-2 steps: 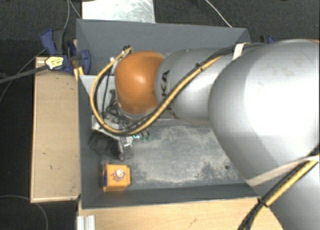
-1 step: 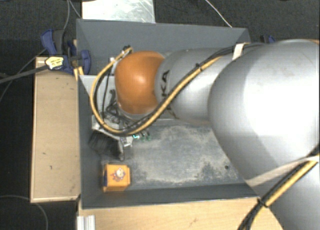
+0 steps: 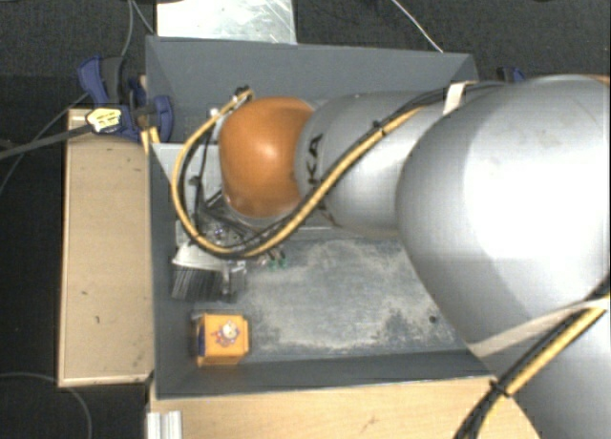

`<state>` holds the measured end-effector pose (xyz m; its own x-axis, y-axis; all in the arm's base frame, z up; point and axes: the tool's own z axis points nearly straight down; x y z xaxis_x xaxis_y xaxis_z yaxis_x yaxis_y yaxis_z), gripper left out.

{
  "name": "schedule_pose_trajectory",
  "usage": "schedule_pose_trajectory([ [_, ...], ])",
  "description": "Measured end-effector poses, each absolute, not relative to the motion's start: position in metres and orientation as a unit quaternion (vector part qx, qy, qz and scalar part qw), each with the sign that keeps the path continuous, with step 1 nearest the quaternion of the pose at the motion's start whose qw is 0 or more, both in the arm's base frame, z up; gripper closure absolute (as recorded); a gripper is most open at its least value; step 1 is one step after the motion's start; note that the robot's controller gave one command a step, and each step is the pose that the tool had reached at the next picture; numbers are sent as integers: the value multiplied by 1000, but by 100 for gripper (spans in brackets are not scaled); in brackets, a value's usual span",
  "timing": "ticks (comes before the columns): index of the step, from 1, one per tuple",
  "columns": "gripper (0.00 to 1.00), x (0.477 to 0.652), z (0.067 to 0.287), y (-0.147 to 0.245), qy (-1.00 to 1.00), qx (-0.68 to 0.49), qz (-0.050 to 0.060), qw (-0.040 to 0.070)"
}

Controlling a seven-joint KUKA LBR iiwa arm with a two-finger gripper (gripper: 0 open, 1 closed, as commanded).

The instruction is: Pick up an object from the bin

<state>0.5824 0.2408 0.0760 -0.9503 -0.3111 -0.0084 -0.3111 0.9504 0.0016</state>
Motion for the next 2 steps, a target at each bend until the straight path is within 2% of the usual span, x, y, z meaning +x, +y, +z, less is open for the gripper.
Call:
schedule_pose_trajectory([
  [1, 100, 582, 76, 241, 988, -157, 1, 4],
  [2, 100, 589, 182, 244, 988, -155, 1, 4],
])
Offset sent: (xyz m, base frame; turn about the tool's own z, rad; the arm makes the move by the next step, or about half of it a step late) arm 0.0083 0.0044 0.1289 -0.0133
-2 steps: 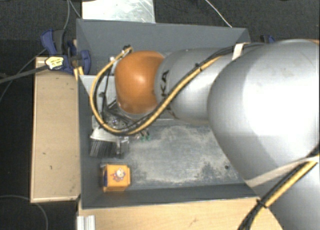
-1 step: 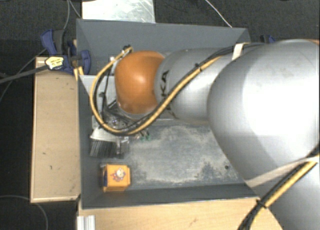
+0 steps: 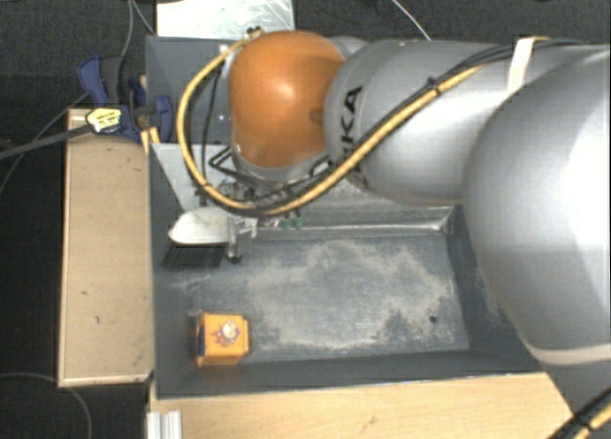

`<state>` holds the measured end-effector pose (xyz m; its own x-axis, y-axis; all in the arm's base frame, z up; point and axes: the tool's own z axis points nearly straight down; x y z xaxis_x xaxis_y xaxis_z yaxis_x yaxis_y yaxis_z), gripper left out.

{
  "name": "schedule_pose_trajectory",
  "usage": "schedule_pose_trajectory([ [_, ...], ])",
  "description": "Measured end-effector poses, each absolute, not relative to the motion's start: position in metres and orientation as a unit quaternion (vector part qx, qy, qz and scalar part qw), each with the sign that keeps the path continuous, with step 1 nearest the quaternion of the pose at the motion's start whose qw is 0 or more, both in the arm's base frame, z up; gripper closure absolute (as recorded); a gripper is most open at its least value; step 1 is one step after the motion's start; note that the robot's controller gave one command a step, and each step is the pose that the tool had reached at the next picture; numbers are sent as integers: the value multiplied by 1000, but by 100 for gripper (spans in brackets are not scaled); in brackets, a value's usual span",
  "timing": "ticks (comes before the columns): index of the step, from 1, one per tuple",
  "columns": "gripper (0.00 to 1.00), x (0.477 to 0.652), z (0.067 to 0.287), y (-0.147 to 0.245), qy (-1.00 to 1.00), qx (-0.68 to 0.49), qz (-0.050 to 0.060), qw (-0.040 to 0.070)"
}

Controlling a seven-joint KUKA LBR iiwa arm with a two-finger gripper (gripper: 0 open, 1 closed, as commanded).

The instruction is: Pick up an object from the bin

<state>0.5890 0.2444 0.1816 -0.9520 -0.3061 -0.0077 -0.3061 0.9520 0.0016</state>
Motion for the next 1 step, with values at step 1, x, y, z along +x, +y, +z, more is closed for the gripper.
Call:
schedule_pose_trajectory([
  [1, 100, 567, 261, 245, 983, -183, 2, 7],
])
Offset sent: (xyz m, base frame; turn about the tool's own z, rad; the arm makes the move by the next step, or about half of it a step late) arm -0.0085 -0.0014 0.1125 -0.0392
